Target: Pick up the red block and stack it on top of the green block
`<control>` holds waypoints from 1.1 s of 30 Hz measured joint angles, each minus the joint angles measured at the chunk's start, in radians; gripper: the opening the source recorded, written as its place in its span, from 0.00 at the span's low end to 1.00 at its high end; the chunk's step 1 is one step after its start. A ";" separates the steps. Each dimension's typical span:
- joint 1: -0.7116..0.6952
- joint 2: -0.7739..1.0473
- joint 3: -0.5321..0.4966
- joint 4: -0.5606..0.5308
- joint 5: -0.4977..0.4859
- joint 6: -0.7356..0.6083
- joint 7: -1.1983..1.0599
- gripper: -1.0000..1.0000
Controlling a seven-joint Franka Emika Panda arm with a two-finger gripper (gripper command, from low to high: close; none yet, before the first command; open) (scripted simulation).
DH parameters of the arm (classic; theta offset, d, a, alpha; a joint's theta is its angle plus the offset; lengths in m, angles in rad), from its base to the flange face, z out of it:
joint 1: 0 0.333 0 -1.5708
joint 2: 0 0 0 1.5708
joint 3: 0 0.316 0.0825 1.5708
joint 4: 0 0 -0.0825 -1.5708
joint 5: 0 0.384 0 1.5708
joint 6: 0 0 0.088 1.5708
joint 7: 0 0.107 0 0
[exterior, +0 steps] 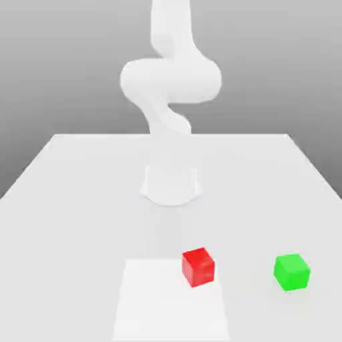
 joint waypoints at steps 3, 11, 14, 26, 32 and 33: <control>0.026 0.104 -0.004 -0.082 0.003 0.072 -0.039 0.50; 0.087 0.379 -0.006 -0.296 0.009 0.261 -0.140 0.50; 0.107 0.493 -0.001 -0.382 0.010 0.339 -0.180 0.50; 0.130 0.927 0.008 -0.471 -0.011 0.677 -0.223 0.00; 0.128 0.931 0.009 -0.470 -0.015 0.680 -0.220 0.00; 0.126 0.908 0.012 -0.474 -0.017 0.661 -0.219 0.00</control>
